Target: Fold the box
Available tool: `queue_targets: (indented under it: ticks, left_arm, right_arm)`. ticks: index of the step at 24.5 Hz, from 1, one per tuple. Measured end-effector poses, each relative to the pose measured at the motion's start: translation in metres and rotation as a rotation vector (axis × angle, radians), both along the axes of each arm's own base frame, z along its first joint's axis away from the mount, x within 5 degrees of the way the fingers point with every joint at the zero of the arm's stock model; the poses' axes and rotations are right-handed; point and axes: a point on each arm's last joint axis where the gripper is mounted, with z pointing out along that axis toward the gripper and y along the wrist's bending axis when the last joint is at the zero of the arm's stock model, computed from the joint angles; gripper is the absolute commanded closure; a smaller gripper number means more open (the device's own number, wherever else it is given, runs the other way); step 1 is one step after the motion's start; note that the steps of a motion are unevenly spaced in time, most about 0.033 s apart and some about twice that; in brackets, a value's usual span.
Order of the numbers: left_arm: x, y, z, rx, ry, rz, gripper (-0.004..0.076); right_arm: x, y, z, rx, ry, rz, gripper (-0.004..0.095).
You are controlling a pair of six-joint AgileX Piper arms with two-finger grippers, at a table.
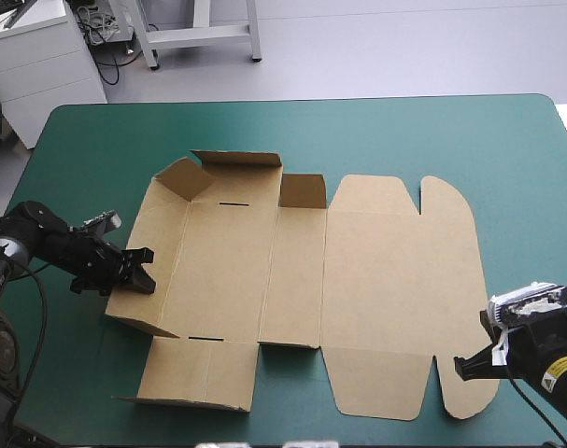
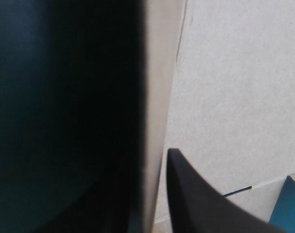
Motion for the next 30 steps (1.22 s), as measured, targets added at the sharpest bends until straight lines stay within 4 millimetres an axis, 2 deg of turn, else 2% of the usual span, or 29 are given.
queue_targets:
  ticks: [8, 13, 16, 20, 25, 30]
  left_arm:
    - [0.000, -0.002, 0.004, -0.012, 0.000, 0.000, 0.0756]
    - [0.014, -0.011, 0.033, 0.128, -0.092, -0.090, 0.0756]
    - [0.025, -0.026, 0.052, 0.245, -0.153, -0.174, 0.0756]
    - [0.033, -0.060, 0.076, 0.397, -0.257, -0.336, 0.0756]
    - [0.033, -0.101, 0.100, 0.551, -0.382, -0.532, 0.0756]
    - [0.030, -0.130, 0.120, 0.762, -0.495, -0.710, 0.0756]
  right_arm:
    - [-0.003, -0.001, -0.004, -0.017, 0.052, -0.006, 0.0931]
    - [-0.006, -0.003, -0.009, -0.040, 0.114, -0.014, 0.0931]
    - [-0.007, -0.004, -0.009, -0.043, 0.124, -0.015, 0.0931]
    - [-0.008, -0.004, -0.010, -0.048, 0.139, -0.017, 0.0931]
    - [-0.009, -0.005, -0.012, -0.042, 0.170, -0.031, 0.0931]
    - [-0.013, -0.003, -0.015, -0.021, 0.221, -0.023, 0.0931]
